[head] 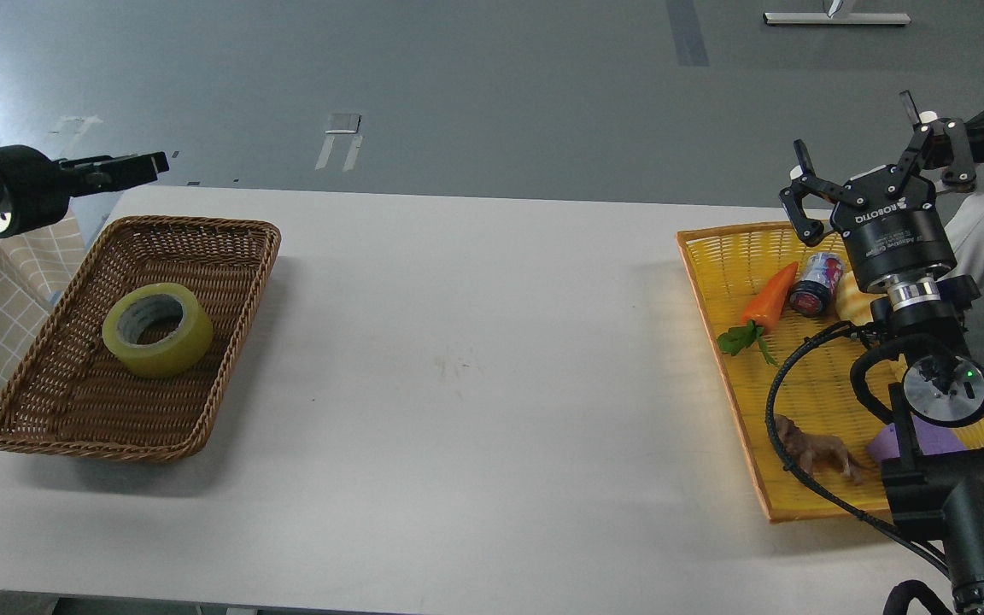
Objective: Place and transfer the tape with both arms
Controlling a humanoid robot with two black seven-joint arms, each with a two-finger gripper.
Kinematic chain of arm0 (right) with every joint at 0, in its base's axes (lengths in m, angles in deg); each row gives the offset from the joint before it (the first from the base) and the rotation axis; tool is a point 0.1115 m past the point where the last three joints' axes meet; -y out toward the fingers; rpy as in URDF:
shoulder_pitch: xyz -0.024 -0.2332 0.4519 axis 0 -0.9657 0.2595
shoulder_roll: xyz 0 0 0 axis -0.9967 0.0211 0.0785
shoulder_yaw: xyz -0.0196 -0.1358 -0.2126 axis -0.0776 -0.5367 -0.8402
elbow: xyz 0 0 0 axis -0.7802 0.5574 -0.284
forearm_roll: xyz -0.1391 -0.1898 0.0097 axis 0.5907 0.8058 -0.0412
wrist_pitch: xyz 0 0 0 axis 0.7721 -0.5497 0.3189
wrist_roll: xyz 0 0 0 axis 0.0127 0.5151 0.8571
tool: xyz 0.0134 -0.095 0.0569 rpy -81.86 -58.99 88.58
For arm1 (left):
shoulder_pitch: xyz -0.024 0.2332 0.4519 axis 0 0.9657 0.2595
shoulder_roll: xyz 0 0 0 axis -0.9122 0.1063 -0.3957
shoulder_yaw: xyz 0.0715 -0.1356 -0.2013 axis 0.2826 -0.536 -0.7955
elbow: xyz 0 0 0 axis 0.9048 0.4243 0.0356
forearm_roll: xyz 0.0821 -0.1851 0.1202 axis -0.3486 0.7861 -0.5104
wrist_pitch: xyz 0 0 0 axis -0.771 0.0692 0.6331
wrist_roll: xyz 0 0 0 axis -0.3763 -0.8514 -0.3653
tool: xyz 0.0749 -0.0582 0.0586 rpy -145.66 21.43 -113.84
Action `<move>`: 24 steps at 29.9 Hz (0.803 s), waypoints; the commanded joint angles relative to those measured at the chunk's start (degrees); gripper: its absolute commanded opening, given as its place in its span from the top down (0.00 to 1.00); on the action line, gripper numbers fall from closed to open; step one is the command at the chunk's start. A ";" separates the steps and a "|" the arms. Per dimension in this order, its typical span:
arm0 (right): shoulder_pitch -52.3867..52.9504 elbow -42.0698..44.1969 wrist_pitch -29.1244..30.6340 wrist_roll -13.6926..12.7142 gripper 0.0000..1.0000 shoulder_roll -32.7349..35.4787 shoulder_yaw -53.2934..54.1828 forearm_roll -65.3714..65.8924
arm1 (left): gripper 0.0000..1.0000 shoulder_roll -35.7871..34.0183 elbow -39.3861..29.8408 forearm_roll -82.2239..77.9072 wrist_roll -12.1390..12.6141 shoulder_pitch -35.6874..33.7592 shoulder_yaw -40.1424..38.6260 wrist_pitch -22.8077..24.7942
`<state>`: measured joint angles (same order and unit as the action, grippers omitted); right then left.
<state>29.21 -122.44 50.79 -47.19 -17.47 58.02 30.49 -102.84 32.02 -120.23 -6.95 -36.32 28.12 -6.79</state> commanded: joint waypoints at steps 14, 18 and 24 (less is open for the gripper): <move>5.51 0.07 0.00 -0.50 0.00 0.88 -0.19 0.09 | 0.02 16.19 -1.12 46.19 -1.69 -6.20 -11.27 7.73; 7.88 0.50 0.00 -0.68 0.00 0.88 -0.19 0.09 | 0.02 20.57 -1.12 48.56 -1.69 -3.48 -14.34 9.57; 9.91 2.26 0.00 -0.85 0.00 0.88 -1.50 0.09 | 0.02 26.90 -1.38 52.08 -1.69 2.58 -23.20 11.41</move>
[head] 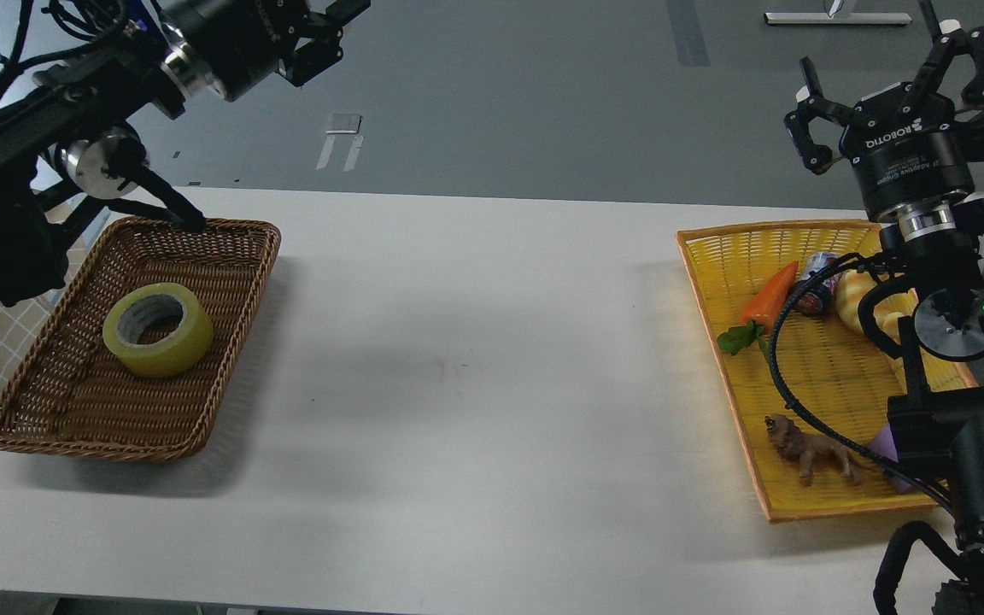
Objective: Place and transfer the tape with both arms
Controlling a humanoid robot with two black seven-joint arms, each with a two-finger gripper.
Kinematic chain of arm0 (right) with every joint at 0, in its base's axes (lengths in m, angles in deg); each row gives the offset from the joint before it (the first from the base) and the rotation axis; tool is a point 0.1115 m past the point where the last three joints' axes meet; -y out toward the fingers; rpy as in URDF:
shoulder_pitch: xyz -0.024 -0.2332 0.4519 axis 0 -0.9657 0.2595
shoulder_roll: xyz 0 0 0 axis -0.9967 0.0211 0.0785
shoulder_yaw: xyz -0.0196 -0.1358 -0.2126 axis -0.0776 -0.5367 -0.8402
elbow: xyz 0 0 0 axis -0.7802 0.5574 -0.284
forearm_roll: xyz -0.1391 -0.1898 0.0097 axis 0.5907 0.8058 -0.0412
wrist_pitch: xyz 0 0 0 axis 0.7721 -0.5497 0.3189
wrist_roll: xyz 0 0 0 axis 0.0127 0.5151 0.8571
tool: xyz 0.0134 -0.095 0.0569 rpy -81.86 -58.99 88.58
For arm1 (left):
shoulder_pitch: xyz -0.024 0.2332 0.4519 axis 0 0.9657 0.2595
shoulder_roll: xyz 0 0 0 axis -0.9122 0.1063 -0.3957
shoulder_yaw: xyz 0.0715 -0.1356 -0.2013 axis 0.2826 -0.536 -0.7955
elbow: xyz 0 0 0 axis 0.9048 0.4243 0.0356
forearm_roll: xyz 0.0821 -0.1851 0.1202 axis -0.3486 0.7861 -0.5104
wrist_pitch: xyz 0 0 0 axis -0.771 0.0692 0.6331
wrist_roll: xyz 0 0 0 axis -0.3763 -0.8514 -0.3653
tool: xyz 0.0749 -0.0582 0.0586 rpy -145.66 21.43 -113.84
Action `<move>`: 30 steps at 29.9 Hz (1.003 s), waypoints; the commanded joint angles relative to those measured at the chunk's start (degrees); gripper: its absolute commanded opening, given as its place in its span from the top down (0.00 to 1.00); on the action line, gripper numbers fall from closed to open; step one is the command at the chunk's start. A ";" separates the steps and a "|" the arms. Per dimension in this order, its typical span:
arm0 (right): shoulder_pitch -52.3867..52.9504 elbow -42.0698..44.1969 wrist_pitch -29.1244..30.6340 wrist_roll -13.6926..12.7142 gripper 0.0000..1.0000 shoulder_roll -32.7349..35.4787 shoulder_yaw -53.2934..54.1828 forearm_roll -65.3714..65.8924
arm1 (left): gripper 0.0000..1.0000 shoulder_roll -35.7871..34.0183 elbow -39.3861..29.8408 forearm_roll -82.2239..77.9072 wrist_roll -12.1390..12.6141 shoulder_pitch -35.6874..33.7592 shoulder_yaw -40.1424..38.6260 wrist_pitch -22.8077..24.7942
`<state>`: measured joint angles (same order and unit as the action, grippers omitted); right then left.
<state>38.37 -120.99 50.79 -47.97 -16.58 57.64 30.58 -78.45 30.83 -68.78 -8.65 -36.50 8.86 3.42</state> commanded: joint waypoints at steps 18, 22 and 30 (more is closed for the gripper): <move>1.28 4.16 0.00 -0.34 0.00 -0.36 -2.54 0.26 | 0.02 13.16 -1.25 0.81 0.10 13.14 -18.29 3.99; 1.28 3.98 0.00 -0.34 0.00 -0.37 -4.64 0.26 | 0.02 14.30 -0.90 1.42 0.28 14.72 -20.22 3.99; 1.63 4.07 0.00 -0.25 0.00 -0.28 -6.50 0.35 | 0.02 14.39 -0.81 1.51 0.28 15.96 -22.07 3.99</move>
<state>39.92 -117.35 50.79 -48.31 -16.75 51.26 30.84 -63.85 30.03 -67.28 -8.38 -20.72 -12.15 7.41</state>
